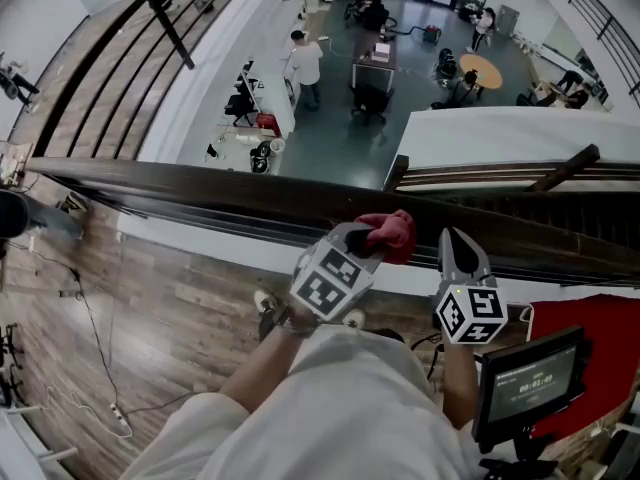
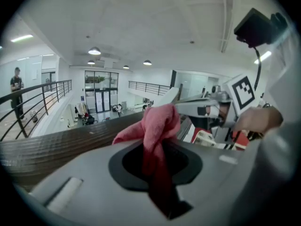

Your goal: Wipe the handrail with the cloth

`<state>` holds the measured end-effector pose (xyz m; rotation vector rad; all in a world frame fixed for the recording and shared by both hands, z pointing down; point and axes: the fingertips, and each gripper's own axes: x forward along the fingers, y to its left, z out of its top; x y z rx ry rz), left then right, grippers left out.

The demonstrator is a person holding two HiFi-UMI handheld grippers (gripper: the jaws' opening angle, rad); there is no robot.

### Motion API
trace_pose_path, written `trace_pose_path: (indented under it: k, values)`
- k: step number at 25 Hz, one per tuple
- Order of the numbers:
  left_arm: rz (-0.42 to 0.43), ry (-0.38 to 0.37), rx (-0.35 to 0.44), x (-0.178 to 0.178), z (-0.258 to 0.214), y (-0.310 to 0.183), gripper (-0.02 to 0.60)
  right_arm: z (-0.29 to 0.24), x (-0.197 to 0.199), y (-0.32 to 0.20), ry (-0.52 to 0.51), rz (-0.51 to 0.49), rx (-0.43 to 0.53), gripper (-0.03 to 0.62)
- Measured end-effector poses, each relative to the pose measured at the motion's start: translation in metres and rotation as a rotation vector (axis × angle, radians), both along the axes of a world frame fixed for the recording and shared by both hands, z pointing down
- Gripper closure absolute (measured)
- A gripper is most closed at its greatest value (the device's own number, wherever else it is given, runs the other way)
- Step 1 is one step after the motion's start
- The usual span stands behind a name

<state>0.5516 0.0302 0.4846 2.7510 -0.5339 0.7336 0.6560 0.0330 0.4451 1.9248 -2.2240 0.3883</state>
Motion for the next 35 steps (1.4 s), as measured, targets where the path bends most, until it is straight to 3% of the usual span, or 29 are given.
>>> trace_pose_path:
  k: [9, 22, 29, 35]
  values:
    - [0.001, 0.041, 0.1, 0.005, 0.008, -0.001, 0.512, -0.013, -0.006, -0.006, 0.007, 0.041, 0.014, 0.591]
    - [0.03, 0.045, 0.078, -0.019, -0.002, -0.011, 0.513, -0.029, -0.027, -0.02, 0.02, 0.063, 0.018, 0.591]
    - [0.004, 0.048, 0.063, -0.072, 0.01, -0.022, 0.512, -0.026, -0.08, -0.031, 0.026, 0.046, 0.022, 0.591]
    - [-0.027, 0.062, 0.063, -0.101, 0.006, -0.033, 0.512, -0.024, -0.102, -0.032, 0.035, 0.035, 0.007, 0.591]
